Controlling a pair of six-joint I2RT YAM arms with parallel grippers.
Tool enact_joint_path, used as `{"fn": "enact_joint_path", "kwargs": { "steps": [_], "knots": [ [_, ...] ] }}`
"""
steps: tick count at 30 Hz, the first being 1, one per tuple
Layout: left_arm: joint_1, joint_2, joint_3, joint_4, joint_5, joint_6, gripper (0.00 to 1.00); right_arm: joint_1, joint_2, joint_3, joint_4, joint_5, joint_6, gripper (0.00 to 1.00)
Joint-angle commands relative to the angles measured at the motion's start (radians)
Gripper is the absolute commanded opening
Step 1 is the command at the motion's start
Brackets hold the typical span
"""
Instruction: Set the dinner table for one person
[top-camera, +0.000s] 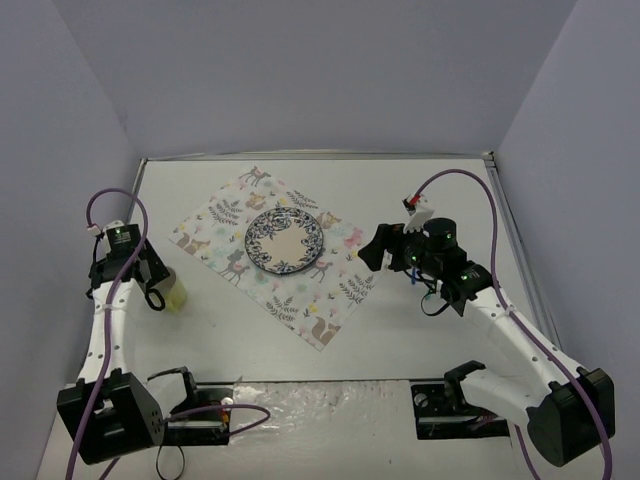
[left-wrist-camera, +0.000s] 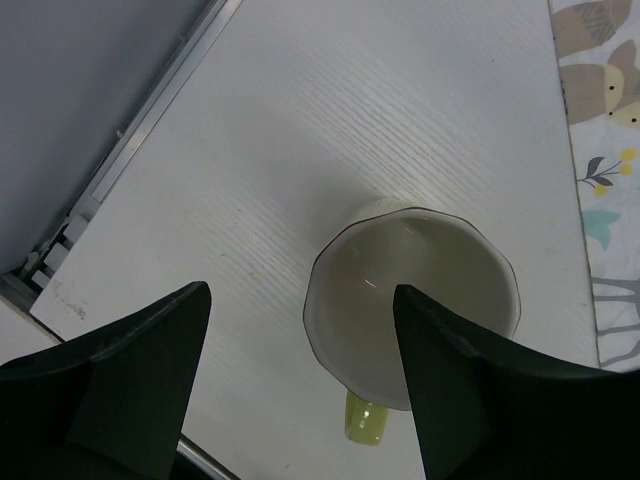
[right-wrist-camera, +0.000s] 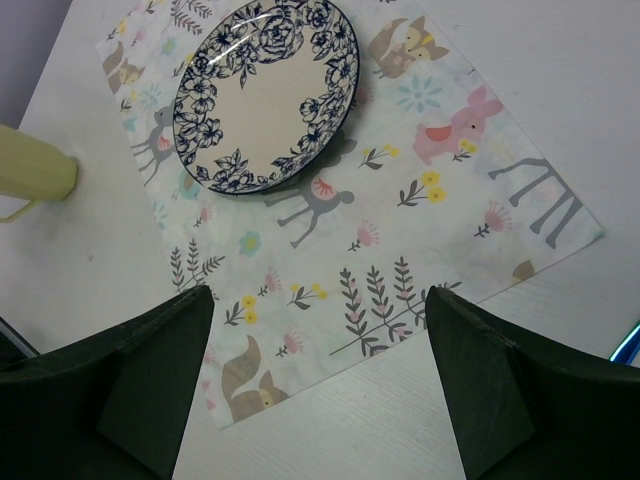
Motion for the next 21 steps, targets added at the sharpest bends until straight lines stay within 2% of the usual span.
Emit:
{"fn": "enact_joint_path", "kwargs": {
  "steps": [1, 6, 16, 21],
  "knots": [
    [0.012, 0.016, 0.005, 0.102, 0.033, 0.033, 0.59, 0.012, -0.038, -0.001, 0.048, -0.010, -0.004, 0.84],
    [0.013, 0.044, 0.007, 0.110, 0.047, 0.043, 0.46, 0.019, -0.051, -0.004, 0.048, -0.011, -0.008, 0.84],
    [0.015, 0.075, -0.020, 0.123, 0.053, 0.046, 0.30, 0.019, -0.059, -0.013, 0.047, -0.002, -0.007, 0.84],
    [0.015, 0.063, -0.015, 0.119, 0.056, 0.048, 0.07, 0.020, -0.060, -0.013, 0.046, 0.004, -0.008, 0.84]
  ]
}}
